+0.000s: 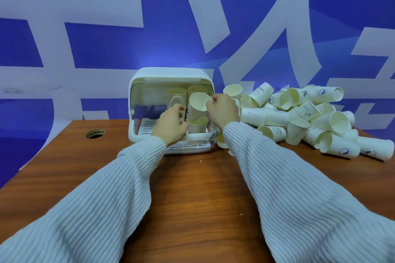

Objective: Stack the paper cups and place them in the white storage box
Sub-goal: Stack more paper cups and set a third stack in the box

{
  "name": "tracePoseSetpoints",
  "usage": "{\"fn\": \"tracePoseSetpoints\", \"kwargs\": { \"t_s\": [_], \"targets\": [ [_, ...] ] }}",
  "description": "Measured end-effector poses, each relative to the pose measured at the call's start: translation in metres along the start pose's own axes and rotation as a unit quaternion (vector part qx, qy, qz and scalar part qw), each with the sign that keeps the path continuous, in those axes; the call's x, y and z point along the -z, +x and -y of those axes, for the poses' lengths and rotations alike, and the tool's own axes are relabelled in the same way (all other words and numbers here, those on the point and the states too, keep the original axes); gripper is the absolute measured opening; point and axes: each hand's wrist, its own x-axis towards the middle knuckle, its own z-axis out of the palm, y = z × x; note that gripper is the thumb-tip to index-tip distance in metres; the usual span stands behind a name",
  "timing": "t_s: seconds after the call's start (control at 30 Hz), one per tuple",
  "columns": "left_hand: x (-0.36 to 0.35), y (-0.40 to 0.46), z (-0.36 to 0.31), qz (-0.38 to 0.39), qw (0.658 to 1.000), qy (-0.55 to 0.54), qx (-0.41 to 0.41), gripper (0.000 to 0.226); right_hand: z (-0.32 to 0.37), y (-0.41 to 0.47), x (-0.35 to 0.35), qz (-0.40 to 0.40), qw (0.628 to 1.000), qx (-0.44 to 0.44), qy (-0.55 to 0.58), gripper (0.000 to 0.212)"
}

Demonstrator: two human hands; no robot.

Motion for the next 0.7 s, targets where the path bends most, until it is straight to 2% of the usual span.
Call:
{"fn": "tracePoseSetpoints", "kwargs": {
  "t_s": [0.1, 0.2, 0.37, 0.47, 0.57, 0.7],
  "targets": [
    [0.002, -0.001, -0.002, -0.007, 0.999, -0.031, -0.020, 0.072, 0.003, 0.001, -0.008, 0.019, 0.998, -0.017, -0.065, 0.017],
    [0.003, -0.001, -0.001, 0.035, 0.996, -0.037, -0.078, 0.084, 0.002, 0.004, -0.016, 0.027, 0.995, -0.045, -0.087, 0.013],
    [-0.005, 0.011, 0.000, 0.100, 0.989, 0.050, -0.092, 0.070, -0.003, 0.004, -0.022, 0.141, 0.977, -0.052, -0.153, 0.025],
    [-0.010, 0.016, 0.001, 0.167, 0.978, 0.095, -0.087, 0.070, -0.008, 0.005, -0.022, 0.159, 0.976, -0.034, -0.146, 0.031],
    [-0.016, 0.020, 0.006, 0.201, 0.964, 0.149, -0.090, 0.083, -0.015, 0.001, -0.017, 0.104, 0.988, 0.003, -0.117, 0.034],
    [-0.014, 0.020, -0.002, 0.235, 0.945, 0.208, -0.086, 0.071, -0.036, -0.003, 0.005, -0.011, 0.999, 0.017, -0.032, 0.035]
  ]
}}
